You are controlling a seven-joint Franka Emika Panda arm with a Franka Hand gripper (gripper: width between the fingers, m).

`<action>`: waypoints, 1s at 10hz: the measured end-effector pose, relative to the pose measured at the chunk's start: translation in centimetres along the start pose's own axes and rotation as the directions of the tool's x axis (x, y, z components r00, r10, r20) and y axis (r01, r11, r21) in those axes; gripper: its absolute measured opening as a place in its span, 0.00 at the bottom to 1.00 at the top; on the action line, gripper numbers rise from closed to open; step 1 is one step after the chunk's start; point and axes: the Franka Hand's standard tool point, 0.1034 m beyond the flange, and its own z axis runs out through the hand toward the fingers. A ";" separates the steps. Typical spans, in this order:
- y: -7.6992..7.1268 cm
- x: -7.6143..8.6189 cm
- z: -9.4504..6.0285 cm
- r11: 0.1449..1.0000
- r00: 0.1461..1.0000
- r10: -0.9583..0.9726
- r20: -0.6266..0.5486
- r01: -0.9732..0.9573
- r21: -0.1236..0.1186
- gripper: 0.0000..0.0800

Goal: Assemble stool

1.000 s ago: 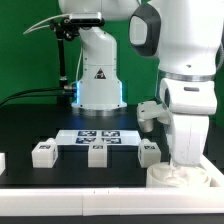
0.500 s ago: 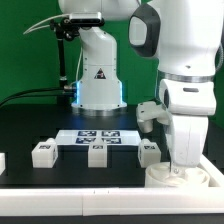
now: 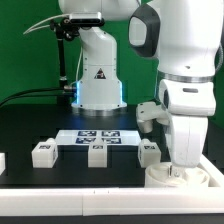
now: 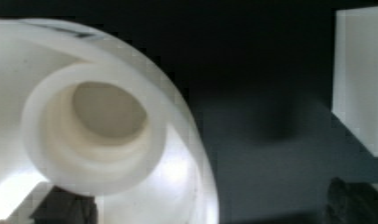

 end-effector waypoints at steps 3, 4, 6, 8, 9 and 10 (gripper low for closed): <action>0.4 -1.1 -3.3 1.000 1.000 0.017 0.017 -0.016 -0.009 0.81; 0.4 -1.3 -4.3 0.999 0.999 0.030 0.019 -0.030 -0.018 0.81; 0.3 -1.3 -3.9 0.999 0.999 0.029 0.018 -0.029 -0.015 0.81; 0.3 -1.3 -3.9 0.999 0.999 0.029 0.018 -0.029 -0.015 0.81; 0.3 -1.2 -3.9 0.998 0.998 0.063 0.017 -0.062 -0.021 0.81; -0.3 -1.1 -3.8 0.984 0.985 0.174 0.016 -0.173 -0.045 0.81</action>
Offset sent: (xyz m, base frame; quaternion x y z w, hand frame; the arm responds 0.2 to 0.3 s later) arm -0.0078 -0.0243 0.0507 0.0051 -0.0420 0.0410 0.9983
